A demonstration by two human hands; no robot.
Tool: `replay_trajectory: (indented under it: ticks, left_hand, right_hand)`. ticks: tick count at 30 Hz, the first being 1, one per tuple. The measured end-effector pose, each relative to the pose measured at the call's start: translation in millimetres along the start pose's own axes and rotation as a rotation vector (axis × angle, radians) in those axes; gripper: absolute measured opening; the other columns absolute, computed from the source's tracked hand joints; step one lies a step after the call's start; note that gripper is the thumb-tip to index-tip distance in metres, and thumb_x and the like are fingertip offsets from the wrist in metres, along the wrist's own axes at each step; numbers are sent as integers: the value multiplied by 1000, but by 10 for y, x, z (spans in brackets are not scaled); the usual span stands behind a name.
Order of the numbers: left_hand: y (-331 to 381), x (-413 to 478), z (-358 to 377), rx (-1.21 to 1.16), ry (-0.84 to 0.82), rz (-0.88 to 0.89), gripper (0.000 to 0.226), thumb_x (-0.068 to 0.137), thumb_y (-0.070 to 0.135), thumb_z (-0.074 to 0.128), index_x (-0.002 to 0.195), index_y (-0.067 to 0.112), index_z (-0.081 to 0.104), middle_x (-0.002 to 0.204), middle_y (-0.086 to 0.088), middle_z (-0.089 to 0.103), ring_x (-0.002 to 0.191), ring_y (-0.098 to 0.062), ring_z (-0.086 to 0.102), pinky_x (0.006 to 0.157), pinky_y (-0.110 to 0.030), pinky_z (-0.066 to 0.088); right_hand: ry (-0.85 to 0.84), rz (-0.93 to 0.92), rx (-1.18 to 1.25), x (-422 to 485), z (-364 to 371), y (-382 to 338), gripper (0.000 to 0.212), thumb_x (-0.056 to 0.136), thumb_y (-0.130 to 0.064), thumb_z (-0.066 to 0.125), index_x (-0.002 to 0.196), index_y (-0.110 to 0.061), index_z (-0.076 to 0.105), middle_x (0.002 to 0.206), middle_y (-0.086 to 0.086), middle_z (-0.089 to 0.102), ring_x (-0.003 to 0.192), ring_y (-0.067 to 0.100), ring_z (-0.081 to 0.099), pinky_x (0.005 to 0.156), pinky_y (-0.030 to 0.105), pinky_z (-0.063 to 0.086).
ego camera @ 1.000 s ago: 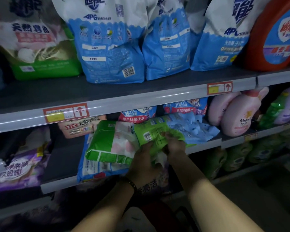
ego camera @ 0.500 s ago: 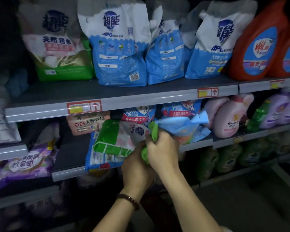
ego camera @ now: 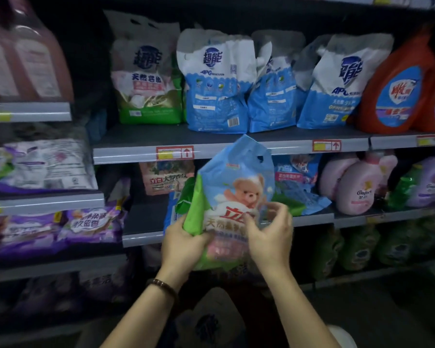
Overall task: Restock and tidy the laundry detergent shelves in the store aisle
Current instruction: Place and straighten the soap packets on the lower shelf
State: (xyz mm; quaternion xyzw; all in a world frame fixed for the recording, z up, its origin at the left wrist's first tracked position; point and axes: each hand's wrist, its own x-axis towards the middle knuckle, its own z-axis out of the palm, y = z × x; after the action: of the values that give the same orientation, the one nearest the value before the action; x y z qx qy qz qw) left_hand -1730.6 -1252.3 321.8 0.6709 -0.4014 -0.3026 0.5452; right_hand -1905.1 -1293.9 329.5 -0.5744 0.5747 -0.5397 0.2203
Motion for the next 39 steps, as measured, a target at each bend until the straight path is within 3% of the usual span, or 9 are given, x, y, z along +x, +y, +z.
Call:
replay_trajectory:
  ticks: [5,9,14,22,26,30,34,36,39]
  left_hand:
    - [16,-163,-555,-195,-37,-32,36,73,-5,88,100,13,75,92,-3,82,89,-27,79,77,-41,66]
    - [-88,-300,-1032,-306,-131,-68,52,65,-1,91,114,1,71,106,-19,79,99,-40,76,82,-47,65]
    - [-281,-488,-1628,-359,-168,-123,54,69,6,87,119,-4,70,116,-27,75,106,-46,73,93,-55,60]
    - [-461,-711,-2326,-452,-147,-133,57,75,6,84,128,-7,66,126,-32,69,118,-53,65,103,-62,53]
    - [-476,-747,-2604,-472,-115,-158,58,79,15,81,132,-4,64,126,-28,71,113,-44,70,92,-48,61]
    - [-548,-767,-2857,-571,-45,-179,56,83,24,78,135,7,65,128,-23,71,113,-42,71,92,-54,60]
    - [-810,-915,-2943,-615,263,-186,83,60,43,99,130,16,63,115,-15,76,84,-30,77,60,-41,62]
    - [-970,-886,-2933,-580,403,-156,107,37,49,105,131,25,60,116,-11,77,98,-35,77,77,-57,63]
    - [-1148,-747,-2905,-818,561,-155,95,54,31,104,135,37,53,121,-13,72,104,-47,73,82,-77,54]
  right_hand:
    - [-413,534,420,-98,191,123,106,54,-67,93,139,-14,56,128,4,72,116,27,70,106,53,54]
    - [-690,420,664,-253,357,-33,75,74,-48,89,134,-9,67,128,19,74,116,42,71,106,68,50]
    - [-947,480,925,-496,684,-241,94,83,-63,80,152,-6,50,149,31,55,136,54,53,113,77,36]
    - [-956,576,854,-919,1134,-813,60,87,-43,76,132,-4,68,121,29,73,108,51,72,93,68,57]
    - [-952,683,838,-1099,1341,-981,63,80,-49,80,125,-5,73,117,27,75,106,51,73,93,69,56]
    - [-974,772,836,-1216,1533,-1124,68,77,-52,80,124,-3,74,116,26,76,107,50,73,99,71,52]
    - [-999,772,795,-1311,1846,-1340,71,69,-51,84,120,-3,75,111,26,77,102,50,75,94,70,55]
    - [-1000,751,769,-1368,2063,-1510,68,69,-48,87,120,-4,75,108,25,78,99,48,76,92,70,56]
    - [-1006,723,740,-1465,2459,-1805,58,74,-40,90,118,-5,74,102,22,80,93,45,78,90,67,59]
